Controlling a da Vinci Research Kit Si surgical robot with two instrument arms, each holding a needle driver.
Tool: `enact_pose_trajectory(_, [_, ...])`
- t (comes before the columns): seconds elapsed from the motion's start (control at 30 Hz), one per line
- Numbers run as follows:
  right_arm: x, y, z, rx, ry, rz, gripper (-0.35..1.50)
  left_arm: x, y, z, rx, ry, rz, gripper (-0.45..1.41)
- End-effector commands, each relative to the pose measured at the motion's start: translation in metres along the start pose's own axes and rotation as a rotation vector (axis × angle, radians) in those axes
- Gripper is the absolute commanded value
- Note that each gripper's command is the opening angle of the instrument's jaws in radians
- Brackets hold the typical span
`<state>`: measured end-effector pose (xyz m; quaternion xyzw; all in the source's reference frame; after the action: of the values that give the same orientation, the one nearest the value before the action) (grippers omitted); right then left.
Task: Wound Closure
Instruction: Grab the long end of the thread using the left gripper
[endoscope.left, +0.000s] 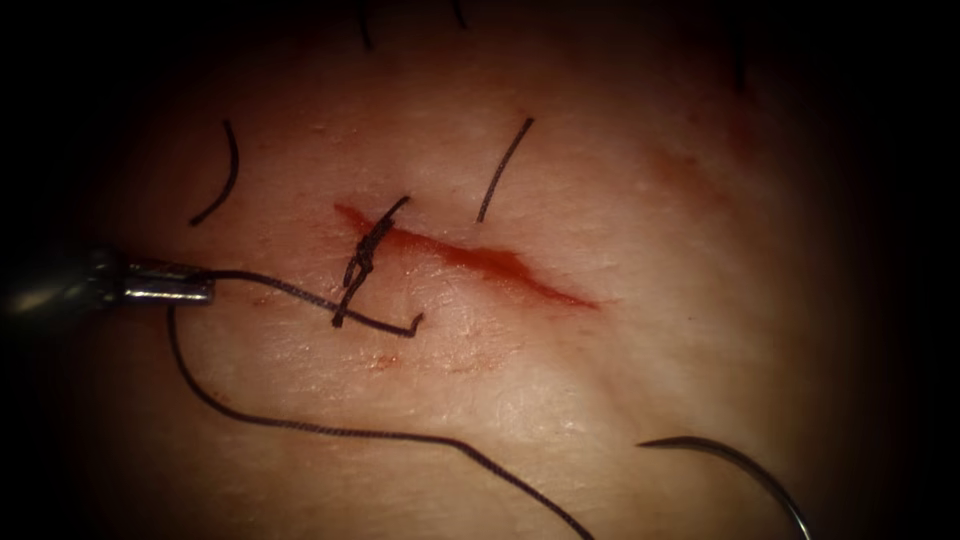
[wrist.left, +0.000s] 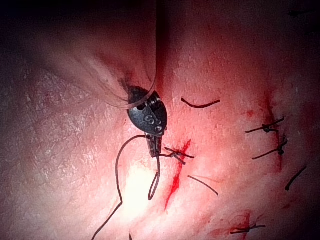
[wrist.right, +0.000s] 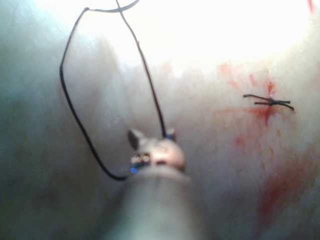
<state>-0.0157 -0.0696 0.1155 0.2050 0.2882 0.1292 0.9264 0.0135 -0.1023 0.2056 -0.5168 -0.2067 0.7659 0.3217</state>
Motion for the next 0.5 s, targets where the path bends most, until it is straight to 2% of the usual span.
enact_pose_trajectory(0.03, [0.0011, 0.0, 0.0006, 0.015, 0.038, 0.01, 1.48, -0.0009, 0.0003, 0.0008, -0.003, 0.0, -0.001, -0.45])
enact_pose_trajectory(0.13, [0.0041, 0.0021, -0.0005, 0.002, 0.179, 0.041, 1.41, -0.001, 0.0008, 0.0012, -0.006, 0.002, 0.0, -0.45])
enact_pose_trajectory(0.17, [0.0056, 0.0033, -0.0008, -0.024, 0.244, 0.053, 1.4, -0.0011, 0.001, 0.0014, -0.009, 0.003, 0.0, -0.45])
enact_pose_trajectory(0.27, [0.0101, 0.0062, -0.0006, -0.063, 0.358, 0.092, 1.41, -0.001, 0.0019, 0.0021, -0.019, 0.006, -0.001, -0.45])
enact_pose_trajectory(0.33, [0.0129, 0.0079, 0.0002, -0.083, 0.414, 0.115, 1.4, -0.0009, 0.0025, 0.0024, -0.018, 0.007, -0.003, -0.45])
enact_pose_trajectory(0.43, [0.018, 0.0106, 0.0027, -0.106, 0.487, 0.146, 1.4, -0.0007, 0.0036, 0.0026, -0.02, 0.009, -0.004, -0.45])
enact_pose_trajectory(0.5, [0.0205, 0.0118, 0.0044, -0.122, 0.531, 0.146, 1.4, -0.0006, 0.0044, 0.0028, -0.017, 0.009, -0.005, -0.45])
